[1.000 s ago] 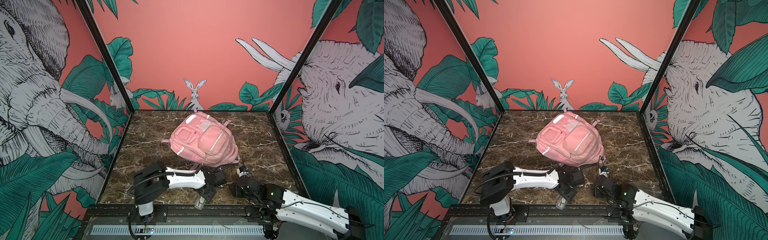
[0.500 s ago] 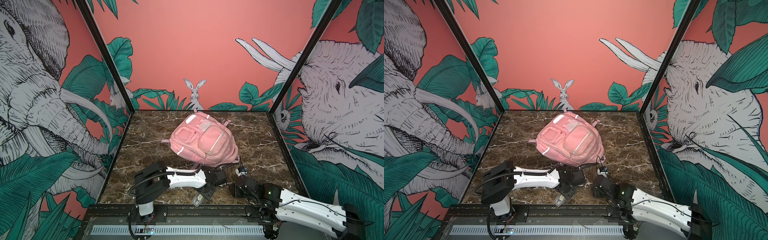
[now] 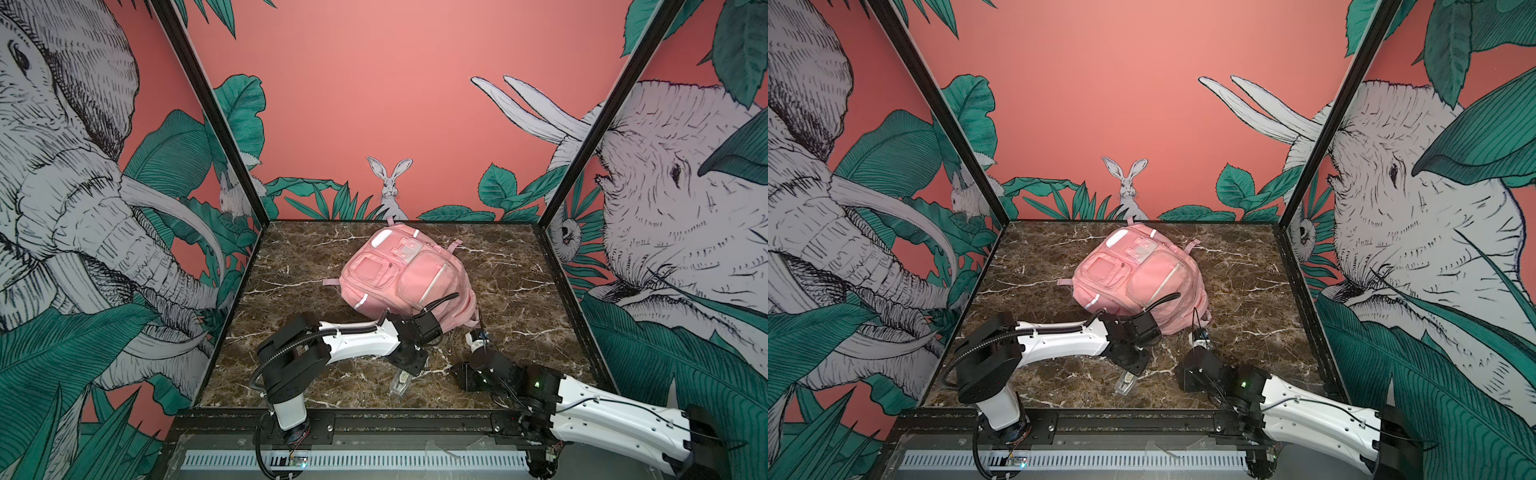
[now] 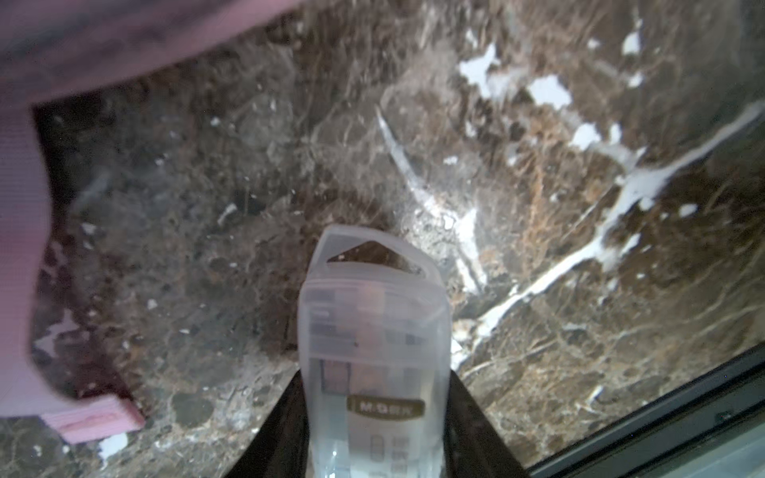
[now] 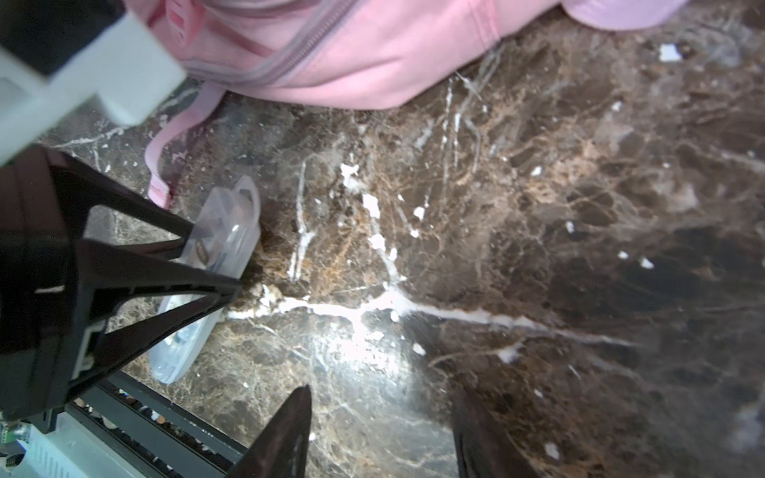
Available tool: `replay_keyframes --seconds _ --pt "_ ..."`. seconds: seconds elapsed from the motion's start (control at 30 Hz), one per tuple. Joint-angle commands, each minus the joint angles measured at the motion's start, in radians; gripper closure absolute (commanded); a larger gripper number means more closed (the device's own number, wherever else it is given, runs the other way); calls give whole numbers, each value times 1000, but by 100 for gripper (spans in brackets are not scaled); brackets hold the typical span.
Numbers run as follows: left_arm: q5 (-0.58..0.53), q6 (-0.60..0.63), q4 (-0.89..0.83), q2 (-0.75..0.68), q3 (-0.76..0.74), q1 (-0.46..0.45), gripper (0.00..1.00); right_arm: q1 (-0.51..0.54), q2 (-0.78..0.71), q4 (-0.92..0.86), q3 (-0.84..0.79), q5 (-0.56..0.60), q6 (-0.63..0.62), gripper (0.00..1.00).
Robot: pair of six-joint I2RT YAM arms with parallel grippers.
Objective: Pack the student bag
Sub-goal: 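Grasp the clear pencil box with the left gripper and lift it toward the backpack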
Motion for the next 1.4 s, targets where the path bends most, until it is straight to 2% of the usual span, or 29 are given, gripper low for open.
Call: replay_keyframes --seconds 0.0,0.1,0.23,0.5,0.7,0.93,1.1,1.37 --pt "57 17 36 -46 26 17 54 -4 28 63 38 13 -31 44" --pt "80 25 48 -47 42 47 54 -4 51 77 58 16 -47 42" --pt "56 23 70 -63 67 83 54 -5 81 99 104 33 -84 37" --pt "168 -1 154 -84 59 169 54 -11 200 165 186 2 -143 34" --pt "228 -35 227 -103 18 207 54 -15 287 278 204 -56 -144 35" --pt "299 -67 278 -112 5 227 55 -31 382 372 219 -72 -143 36" --pt "322 -80 295 -123 -4 233 55 -65 370 413 197 -77 -149 38" --pt "385 -124 349 -124 -16 238 55 -120 357 448 190 -121 -164 47"
